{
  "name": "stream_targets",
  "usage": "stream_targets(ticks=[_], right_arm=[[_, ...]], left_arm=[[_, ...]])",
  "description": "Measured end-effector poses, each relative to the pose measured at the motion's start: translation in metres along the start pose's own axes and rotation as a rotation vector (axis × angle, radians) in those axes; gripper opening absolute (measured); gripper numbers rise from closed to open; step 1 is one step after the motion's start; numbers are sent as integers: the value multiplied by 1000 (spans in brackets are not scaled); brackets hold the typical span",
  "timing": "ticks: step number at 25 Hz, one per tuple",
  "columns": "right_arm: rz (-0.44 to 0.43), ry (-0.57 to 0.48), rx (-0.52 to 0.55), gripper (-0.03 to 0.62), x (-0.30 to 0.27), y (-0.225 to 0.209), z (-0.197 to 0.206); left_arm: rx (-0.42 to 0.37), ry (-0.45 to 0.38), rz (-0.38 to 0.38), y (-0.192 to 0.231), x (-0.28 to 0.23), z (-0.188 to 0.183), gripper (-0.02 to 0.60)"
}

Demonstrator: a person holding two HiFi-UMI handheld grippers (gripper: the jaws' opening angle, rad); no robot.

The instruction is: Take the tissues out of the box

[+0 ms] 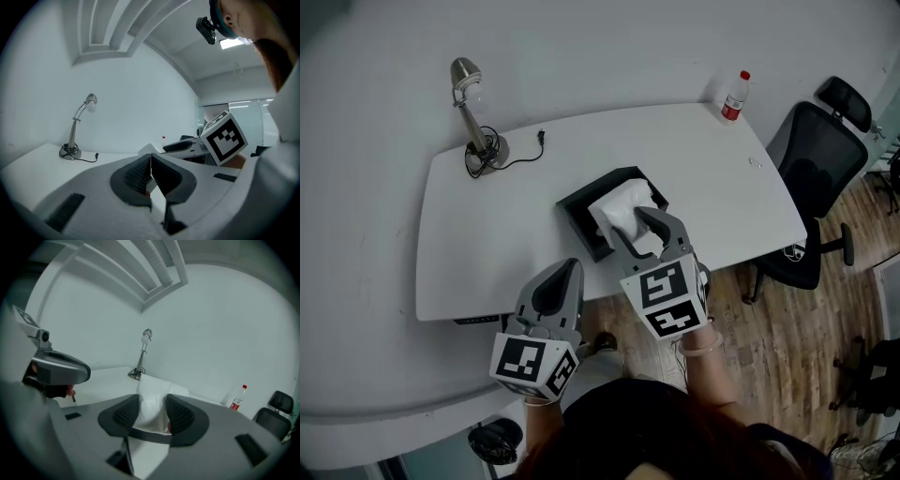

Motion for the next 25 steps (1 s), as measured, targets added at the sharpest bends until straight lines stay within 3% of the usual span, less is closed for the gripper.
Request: stream_targets(ticks=[14,25], right_arm=[[-12,-71,53,195,65,14,6],[-25,-138,7,193,118,22,16]], left_arm=[[-43,-21,10,-49,32,-2,21],[-63,-36,-11,-86,63,-3,21]])
Point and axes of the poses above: the fingertips, and each gripper's own axes: x backward along the fingers, y to its left, z out of its underside, the point moved 7 cm from there along x, backward along the fingers, and after that the axes turned 2 degrees about z, right-handed, at the moved point
